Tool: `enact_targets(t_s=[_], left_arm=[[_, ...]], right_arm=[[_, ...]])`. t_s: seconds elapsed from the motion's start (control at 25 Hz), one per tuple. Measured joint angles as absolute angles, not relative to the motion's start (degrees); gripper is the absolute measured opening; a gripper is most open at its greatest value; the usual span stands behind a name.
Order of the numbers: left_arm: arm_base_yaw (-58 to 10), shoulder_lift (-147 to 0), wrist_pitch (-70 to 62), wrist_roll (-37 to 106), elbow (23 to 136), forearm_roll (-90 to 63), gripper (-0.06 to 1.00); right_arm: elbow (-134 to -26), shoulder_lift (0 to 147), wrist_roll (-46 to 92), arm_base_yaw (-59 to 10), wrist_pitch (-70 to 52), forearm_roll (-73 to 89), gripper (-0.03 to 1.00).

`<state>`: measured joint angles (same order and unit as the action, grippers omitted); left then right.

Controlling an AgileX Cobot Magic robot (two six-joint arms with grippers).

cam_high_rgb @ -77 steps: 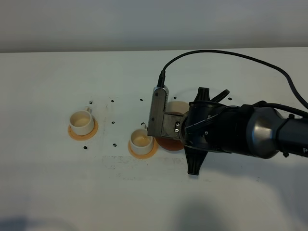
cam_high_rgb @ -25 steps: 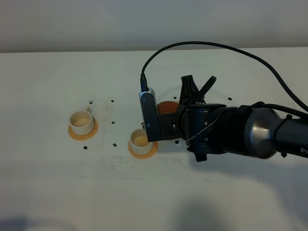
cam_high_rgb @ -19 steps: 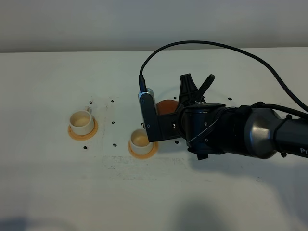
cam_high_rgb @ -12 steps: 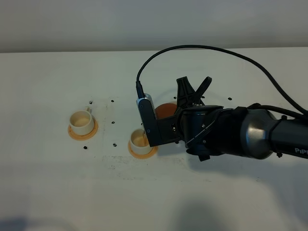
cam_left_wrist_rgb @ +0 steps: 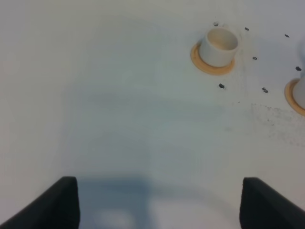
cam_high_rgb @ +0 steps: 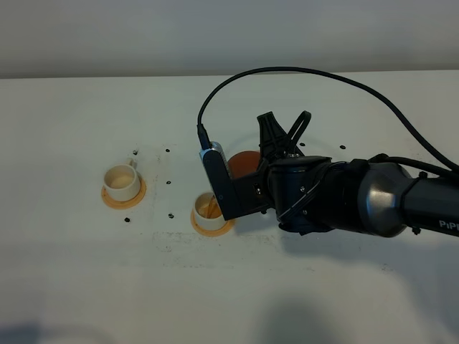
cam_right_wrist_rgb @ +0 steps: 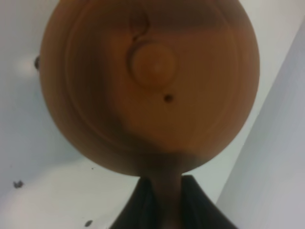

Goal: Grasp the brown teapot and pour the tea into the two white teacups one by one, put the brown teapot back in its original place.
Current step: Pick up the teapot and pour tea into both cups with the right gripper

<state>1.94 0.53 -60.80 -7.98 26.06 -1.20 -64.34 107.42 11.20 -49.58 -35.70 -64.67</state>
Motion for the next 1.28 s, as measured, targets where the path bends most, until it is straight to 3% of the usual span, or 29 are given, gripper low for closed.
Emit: enact_targets(t_s=[1.28], left_arm=[[1.9,0.5,-60.8,-8.0,26.1,-1.2,0.68]], right_arm=[[-64.3,108.1,11.3,-49.7,-36.7,-70.5,0.10]])
